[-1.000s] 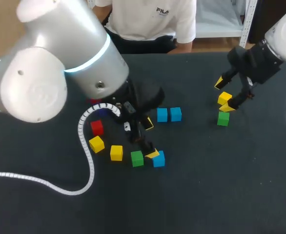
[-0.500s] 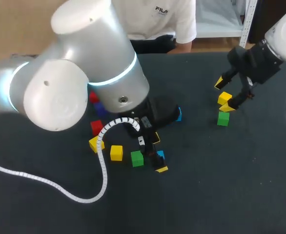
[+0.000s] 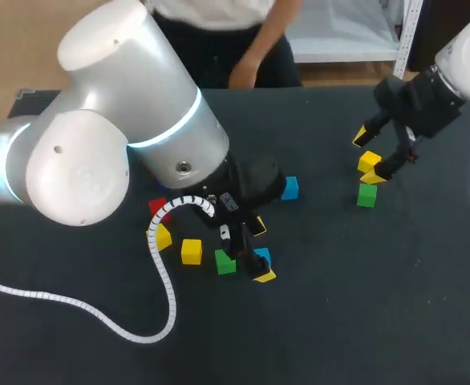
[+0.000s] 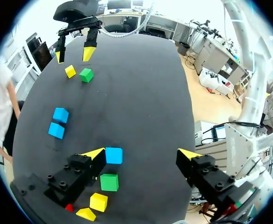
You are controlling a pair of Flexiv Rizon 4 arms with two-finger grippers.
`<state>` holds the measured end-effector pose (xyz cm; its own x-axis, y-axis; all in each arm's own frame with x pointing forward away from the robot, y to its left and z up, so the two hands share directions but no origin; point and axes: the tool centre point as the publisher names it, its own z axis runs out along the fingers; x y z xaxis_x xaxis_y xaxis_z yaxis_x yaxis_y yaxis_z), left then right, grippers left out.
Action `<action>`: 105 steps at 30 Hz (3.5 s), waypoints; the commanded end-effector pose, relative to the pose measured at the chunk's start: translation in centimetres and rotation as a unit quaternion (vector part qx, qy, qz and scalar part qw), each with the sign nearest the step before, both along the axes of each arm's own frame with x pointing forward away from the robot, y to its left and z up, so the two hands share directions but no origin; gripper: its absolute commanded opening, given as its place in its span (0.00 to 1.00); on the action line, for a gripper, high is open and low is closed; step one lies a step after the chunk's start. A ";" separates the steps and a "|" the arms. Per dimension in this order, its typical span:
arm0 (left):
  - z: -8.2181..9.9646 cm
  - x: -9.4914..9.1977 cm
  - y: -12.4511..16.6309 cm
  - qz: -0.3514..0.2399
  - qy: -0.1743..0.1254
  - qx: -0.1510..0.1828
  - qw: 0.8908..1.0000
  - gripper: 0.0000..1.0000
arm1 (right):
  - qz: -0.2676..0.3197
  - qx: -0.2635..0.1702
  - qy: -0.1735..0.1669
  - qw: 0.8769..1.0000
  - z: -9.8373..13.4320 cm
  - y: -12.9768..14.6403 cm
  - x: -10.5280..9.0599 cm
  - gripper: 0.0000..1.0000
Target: Place the blue cubes, place green cubes on the blue cubes, place the yellow cubes on the green cubes, then place the red cubes on the yellow cubes, and place purple cube on the red cubes.
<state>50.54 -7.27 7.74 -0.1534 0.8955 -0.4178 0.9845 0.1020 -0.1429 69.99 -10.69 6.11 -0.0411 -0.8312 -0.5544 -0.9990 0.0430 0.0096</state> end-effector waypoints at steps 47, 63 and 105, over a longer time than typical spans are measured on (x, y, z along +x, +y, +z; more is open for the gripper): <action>-3.2 0.2 -0.7 -0.003 0.043 0.228 0.973 1.00 | 0.000 0.000 0.000 1.000 0.0 0.0 0.0 1.00; -5.1 1.7 0.7 0.014 0.036 0.194 0.980 1.00 | 0.000 0.000 0.000 1.000 0.0 0.0 0.0 1.00; -7.1 4.3 0.4 0.005 0.049 0.208 0.977 1.00 | 0.000 0.000 0.000 1.000 0.0 0.0 0.0 1.00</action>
